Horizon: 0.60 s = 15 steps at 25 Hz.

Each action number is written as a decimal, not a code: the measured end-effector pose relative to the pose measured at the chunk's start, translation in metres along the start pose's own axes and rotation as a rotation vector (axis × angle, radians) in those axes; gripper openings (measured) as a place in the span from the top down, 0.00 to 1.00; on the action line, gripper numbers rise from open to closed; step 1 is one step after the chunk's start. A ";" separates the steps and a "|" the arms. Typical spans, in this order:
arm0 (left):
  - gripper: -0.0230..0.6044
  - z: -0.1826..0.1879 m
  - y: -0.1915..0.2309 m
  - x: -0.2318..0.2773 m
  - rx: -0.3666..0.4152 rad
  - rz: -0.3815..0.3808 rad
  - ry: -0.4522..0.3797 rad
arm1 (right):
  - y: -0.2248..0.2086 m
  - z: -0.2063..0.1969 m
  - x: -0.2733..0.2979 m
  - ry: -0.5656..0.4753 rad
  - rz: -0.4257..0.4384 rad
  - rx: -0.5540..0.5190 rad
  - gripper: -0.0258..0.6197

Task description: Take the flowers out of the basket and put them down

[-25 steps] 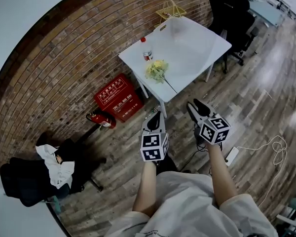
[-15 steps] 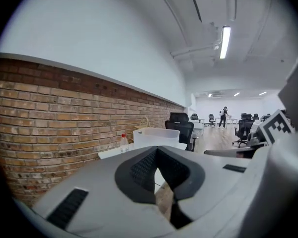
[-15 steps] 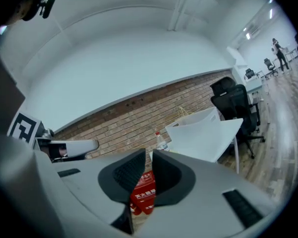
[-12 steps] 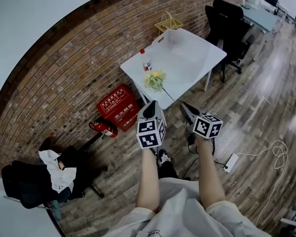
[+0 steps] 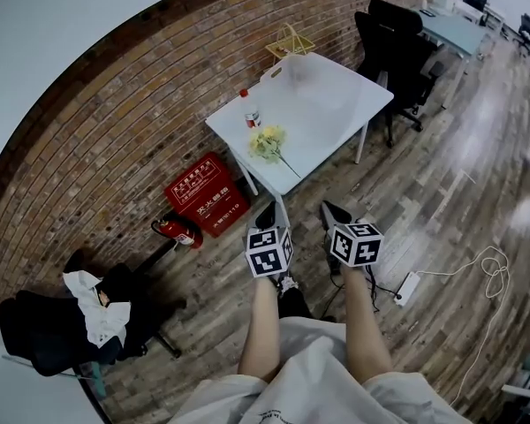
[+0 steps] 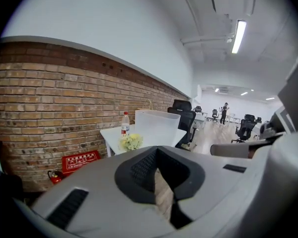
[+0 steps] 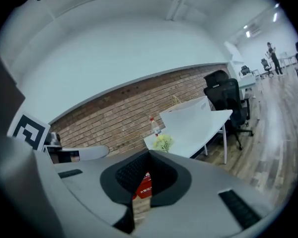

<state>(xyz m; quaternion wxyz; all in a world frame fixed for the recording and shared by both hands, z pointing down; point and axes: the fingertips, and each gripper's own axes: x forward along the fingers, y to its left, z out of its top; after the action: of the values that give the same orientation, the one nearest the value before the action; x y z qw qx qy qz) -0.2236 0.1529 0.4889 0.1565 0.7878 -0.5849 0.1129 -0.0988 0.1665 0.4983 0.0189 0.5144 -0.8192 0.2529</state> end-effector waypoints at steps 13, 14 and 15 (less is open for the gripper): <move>0.92 -0.003 0.006 -0.013 0.062 0.000 -0.016 | 0.019 -0.013 0.005 0.018 -0.002 -0.092 0.96; 0.92 -0.002 0.008 -0.011 0.063 0.001 -0.016 | 0.019 -0.012 0.006 0.018 -0.002 -0.095 0.96; 0.92 -0.002 0.008 -0.009 0.064 0.000 -0.016 | 0.018 -0.011 0.008 0.017 -0.002 -0.099 0.96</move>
<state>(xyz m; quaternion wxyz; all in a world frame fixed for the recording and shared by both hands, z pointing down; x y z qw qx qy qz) -0.2338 0.1594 0.4884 0.1265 0.7933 -0.5823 0.1250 -0.1209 0.1707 0.5028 0.0517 0.5115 -0.8299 0.2167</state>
